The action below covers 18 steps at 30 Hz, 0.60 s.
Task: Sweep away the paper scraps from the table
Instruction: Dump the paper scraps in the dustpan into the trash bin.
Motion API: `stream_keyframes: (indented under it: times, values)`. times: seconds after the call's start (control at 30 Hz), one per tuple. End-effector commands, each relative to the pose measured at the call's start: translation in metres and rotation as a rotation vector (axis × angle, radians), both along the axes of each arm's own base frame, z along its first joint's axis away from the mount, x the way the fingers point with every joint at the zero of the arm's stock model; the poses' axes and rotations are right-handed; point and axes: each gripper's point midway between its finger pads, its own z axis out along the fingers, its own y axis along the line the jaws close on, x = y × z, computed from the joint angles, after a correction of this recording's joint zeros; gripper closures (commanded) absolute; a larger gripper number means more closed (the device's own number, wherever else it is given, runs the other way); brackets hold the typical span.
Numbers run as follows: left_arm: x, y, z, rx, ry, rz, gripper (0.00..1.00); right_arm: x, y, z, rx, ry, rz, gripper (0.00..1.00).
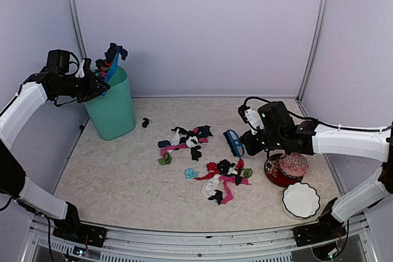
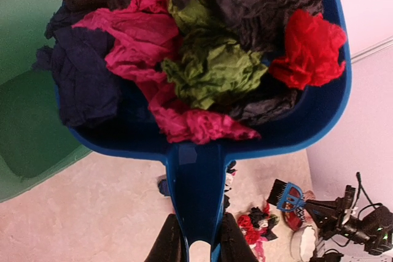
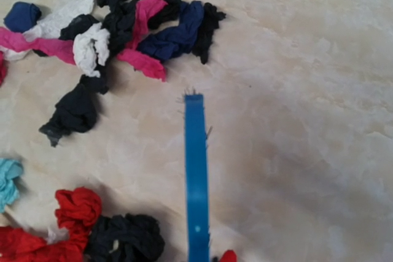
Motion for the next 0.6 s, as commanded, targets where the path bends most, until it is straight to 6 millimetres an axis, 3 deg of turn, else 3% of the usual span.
stream_keyframes:
  times: [0.0,0.27,0.57]
  values:
    - [0.003,-0.008,0.016,-0.179,-0.040,-0.073,1.00,0.005,0.000,0.006,0.031,-0.012,-0.017,1.00]
    - [0.008,0.003,0.024,-0.483,-0.016,-0.066,1.00,0.003,-0.001,0.006,0.048,-0.008,-0.020,1.00]
    - [0.014,-0.001,0.047,-0.774,-0.005,-0.091,1.00,0.003,0.000,0.005,0.058,-0.007,-0.018,1.00]
